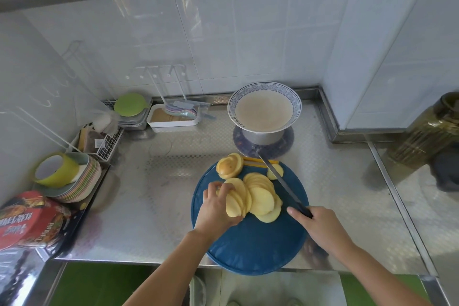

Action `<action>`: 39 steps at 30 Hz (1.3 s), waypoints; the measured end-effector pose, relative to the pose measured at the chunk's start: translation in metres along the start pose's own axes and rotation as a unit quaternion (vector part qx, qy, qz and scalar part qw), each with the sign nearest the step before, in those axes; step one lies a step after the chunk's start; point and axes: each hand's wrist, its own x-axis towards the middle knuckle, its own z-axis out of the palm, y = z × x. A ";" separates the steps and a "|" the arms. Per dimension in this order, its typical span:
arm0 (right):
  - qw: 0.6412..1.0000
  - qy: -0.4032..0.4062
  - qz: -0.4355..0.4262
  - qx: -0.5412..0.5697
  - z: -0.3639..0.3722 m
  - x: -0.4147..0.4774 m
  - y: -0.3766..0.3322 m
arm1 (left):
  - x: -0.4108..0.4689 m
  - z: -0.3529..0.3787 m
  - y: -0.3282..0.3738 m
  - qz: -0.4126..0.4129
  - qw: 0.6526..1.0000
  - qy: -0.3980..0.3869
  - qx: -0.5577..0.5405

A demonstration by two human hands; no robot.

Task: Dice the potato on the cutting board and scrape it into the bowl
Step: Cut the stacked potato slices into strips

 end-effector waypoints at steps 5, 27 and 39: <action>0.999 0.033 0.033 0.022 -0.010 -0.008 0.010 | -0.006 0.004 -0.010 0.013 0.999 0.035 -0.039; 0.988 -0.099 0.115 0.010 -0.025 -0.034 0.026 | 0.035 -0.033 0.032 -0.100 0.989 -0.110 0.001; 0.983 -0.083 0.150 0.064 0.036 -0.035 0.016 | 0.019 -0.011 0.022 -0.162 0.984 -0.053 -0.052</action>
